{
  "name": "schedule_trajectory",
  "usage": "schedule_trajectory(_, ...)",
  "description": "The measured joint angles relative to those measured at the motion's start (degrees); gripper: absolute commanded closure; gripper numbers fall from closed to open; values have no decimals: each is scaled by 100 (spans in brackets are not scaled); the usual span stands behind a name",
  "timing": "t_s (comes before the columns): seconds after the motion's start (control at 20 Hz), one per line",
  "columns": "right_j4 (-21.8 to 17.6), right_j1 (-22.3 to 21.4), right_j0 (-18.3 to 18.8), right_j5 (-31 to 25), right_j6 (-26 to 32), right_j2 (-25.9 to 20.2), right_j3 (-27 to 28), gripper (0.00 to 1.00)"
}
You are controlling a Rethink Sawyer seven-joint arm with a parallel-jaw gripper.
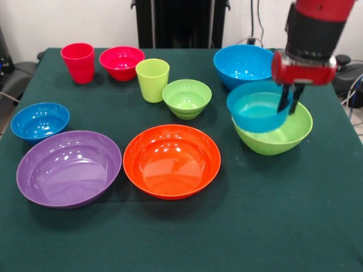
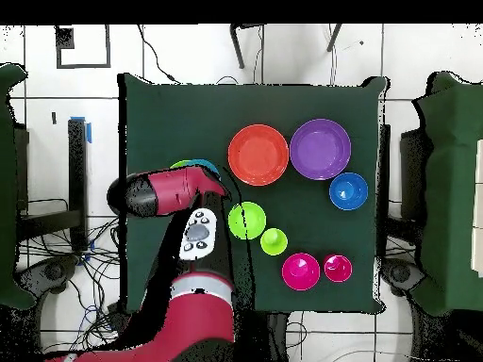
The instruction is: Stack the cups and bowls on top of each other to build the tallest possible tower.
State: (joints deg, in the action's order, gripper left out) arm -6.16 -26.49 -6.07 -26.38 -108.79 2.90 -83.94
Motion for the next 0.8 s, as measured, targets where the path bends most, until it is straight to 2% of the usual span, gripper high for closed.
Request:
schedule_trajectory(0.1, 28, 217, 5, 1, -16, 1, 244, 100)
schedule_trajectory(0.15, 39, 482, 8, 1, -16, 2, 517, 100)
schedule_trajectory(0.3, 52, 740, -4, -37, -16, 12, 809, 100)
schedule_trajectory(0.65, 65, 1115, -162, -380, -16, 148, 1624, 100)
schedule_trajectory(0.8, 81, 1169, -185, -547, -16, 164, 1751, 100)
